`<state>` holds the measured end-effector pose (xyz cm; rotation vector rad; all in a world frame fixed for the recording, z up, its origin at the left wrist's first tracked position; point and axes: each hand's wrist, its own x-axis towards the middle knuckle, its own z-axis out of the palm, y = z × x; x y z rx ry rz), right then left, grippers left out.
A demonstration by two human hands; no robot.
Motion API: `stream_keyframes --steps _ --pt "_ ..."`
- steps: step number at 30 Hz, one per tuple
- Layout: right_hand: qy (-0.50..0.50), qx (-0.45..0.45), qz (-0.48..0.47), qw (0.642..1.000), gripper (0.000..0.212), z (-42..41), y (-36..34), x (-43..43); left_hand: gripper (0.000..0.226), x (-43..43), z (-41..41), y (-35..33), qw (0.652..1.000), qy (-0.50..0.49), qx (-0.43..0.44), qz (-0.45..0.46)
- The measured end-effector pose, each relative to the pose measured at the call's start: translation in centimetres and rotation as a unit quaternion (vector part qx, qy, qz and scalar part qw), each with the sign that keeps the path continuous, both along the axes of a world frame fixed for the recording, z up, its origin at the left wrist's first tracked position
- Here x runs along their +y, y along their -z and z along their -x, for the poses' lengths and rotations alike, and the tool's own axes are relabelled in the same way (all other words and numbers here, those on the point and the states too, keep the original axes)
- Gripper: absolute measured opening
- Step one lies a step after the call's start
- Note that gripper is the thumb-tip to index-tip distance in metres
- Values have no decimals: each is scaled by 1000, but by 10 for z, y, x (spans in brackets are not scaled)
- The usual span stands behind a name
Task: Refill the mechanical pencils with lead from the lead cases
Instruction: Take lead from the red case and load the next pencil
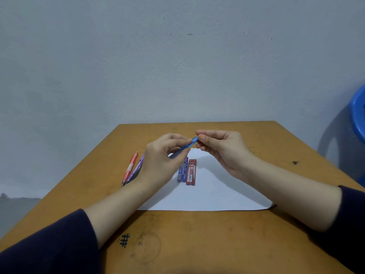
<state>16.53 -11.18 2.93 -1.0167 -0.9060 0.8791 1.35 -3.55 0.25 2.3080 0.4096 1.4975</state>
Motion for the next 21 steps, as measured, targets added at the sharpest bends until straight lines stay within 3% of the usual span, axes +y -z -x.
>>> stream_keyframes --steps 6,12,21 --pt "5 3 -5 1000 21 1 2 2 20 -4 -2 -1 999 13 -5 30" --pt "50 124 -11 991 22 -14 -4 10 25 -11 0 -5 983 -13 60 174" --pt "-35 224 1 974 17 -13 -8 10 16 -23 -2 -11 938 21 69 339"
